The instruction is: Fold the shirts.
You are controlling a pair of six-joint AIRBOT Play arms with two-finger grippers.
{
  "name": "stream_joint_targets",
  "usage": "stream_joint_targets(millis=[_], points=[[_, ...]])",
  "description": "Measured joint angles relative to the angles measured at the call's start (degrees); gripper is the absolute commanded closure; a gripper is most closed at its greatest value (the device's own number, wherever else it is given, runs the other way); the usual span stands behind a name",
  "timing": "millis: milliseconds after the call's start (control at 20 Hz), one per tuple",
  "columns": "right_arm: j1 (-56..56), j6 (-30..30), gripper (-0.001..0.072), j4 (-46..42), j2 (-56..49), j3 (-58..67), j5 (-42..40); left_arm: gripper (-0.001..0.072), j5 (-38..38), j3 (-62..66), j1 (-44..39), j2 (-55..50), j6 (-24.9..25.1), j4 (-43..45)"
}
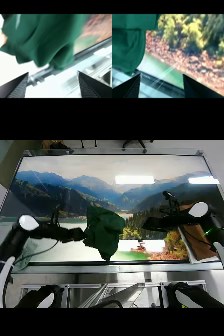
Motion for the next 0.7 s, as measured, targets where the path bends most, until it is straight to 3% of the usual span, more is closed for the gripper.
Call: stream_joint_targets(millis=[350, 650, 700], points=[[6.60, -9.94, 0.0132, 8.61, -15.30, -1.51, -15.67, 0.0038, 19.85, -23.02, -3.21, 8.39, 2.99, -7.69], [9.46, -24.50, 0.0133, 27.10, -26.43, -1.60, -22.03, 0.0039, 31.71, -19.91, -6.29, 0.74, 3.48, -8.94], [9.60, -27.02, 0.0138, 30.84, -27.71, -1.60, -22.23, 0.0082, 31.98, -18.18, -6.47, -1.51, 3.67, -8.96]])
